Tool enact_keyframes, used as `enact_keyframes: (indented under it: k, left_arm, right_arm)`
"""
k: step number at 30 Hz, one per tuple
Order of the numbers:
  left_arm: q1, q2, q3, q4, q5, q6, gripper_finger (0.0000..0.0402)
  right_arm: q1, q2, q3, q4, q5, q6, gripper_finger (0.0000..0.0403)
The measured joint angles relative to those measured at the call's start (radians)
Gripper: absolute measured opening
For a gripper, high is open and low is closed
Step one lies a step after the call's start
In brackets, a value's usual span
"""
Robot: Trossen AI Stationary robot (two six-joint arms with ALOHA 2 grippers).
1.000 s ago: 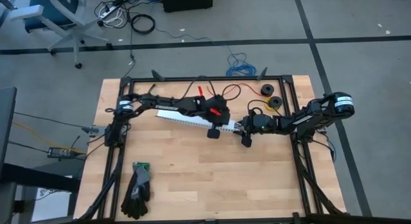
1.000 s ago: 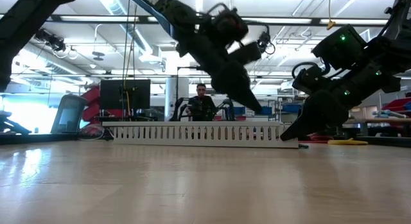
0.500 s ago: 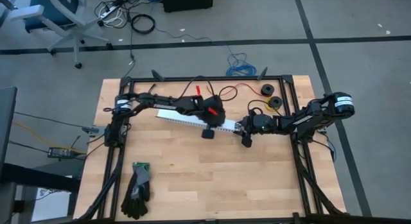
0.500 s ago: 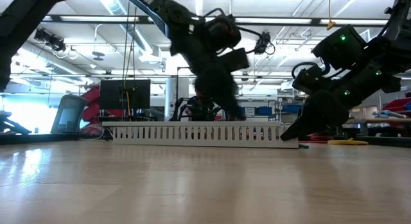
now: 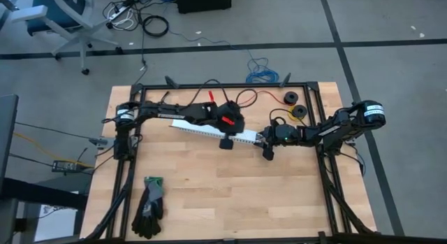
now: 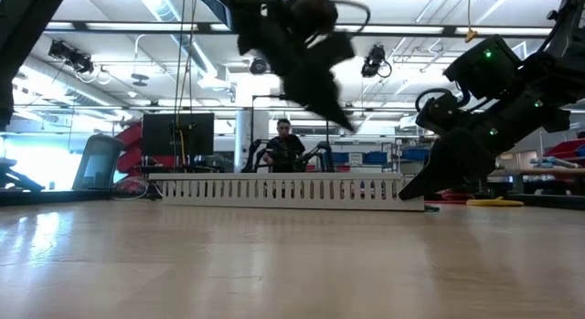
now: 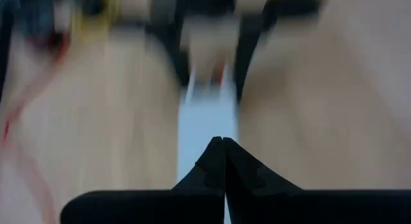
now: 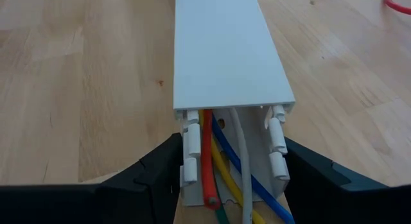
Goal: Ziptie cables
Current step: Close the cable duct
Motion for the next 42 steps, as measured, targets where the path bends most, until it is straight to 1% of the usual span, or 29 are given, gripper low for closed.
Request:
enact_keyframes:
  k: [2,3,5,8,9,11,13,15,19,21,23,25,26,27,29,31,34,38,42]
  left_arm:
    - [0.002,-0.007,-0.002,-0.118,-0.085,-0.001,0.0000]
    - [0.004,-0.007,-0.003,-0.167,-0.105,-0.004,0.0000]
    - [0.010,0.003,-0.009,-0.198,-0.085,-0.009,0.0000]
    - [0.012,0.067,-0.019,-0.099,0.060,-0.013,0.0000]
    - [0.011,0.099,-0.020,-0.052,0.073,-0.013,0.0000]
    - [0.002,0.145,-0.024,0.051,0.063,-0.014,0.0000]
    - [-0.001,0.159,-0.021,0.159,0.085,-0.028,0.0000]
    - [-0.001,0.152,-0.020,0.198,0.124,-0.032,0.0000]
    - [-0.005,0.086,-0.020,0.177,0.121,-0.028,0.0000]
    - [-0.006,0.053,-0.017,0.165,0.098,-0.021,0.0000]
    - [-0.006,0.037,-0.014,0.106,0.022,-0.009,0.0000]
    - [-0.001,0.040,-0.017,0.014,-0.061,-0.008,0.0000]
    - [0.002,0.044,-0.020,-0.035,-0.086,-0.009,0.0000]
    - [0.006,0.051,-0.021,-0.076,-0.101,-0.012,0.0000]
    - [0.014,0.072,-0.019,-0.073,-0.106,-0.029,0.0000]
    - [0.020,0.106,-0.018,-0.026,-0.056,-0.033,0.0000]
    - [0.023,0.171,-0.013,0.155,0.083,-0.035,0.0000]
    - [0.010,0.191,-0.016,0.247,0.103,-0.059,0.0000]
    - [0.003,0.144,-0.021,0.229,0.110,-0.056,0.0000]
  right_arm:
    - [0.000,0.000,0.000,-0.001,0.000,0.000,0.0219]
    - [0.000,0.000,0.000,-0.001,0.000,0.000,0.0219]
    - [0.000,0.000,0.000,0.001,0.000,-0.002,0.0219]
    - [0.000,0.000,0.000,0.002,0.000,-0.003,0.0219]
    - [0.000,0.000,0.000,0.002,0.000,-0.003,0.0219]
    - [0.000,0.000,-0.001,0.002,0.007,-0.003,0.0219]
    - [-0.001,0.000,0.000,0.003,0.008,0.001,0.0219]
    - [0.000,0.000,0.000,0.004,0.005,0.001,0.0219]
    - [0.000,0.000,0.000,0.004,0.000,0.007,0.0219]
    - [0.000,0.000,0.000,0.003,0.000,0.008,0.0219]
    - [0.000,-0.001,0.000,0.001,0.000,0.010,0.0219]
    - [0.000,-0.001,0.000,-0.002,0.000,0.012,0.0219]
    - [0.000,-0.001,0.000,-0.003,0.000,0.012,0.0219]
    - [0.000,-0.001,0.000,-0.004,0.000,0.012,0.0219]
    - [0.000,-0.002,0.000,-0.004,0.000,0.012,0.0219]
    - [0.000,-0.002,0.000,-0.008,0.002,0.010,0.0219]
    - [0.001,-0.003,-0.001,-0.009,0.004,0.009,0.0219]
    - [0.001,-0.003,-0.001,-0.008,-0.001,0.013,0.0219]
    - [0.001,-0.002,0.000,-0.007,-0.004,0.020,0.0219]
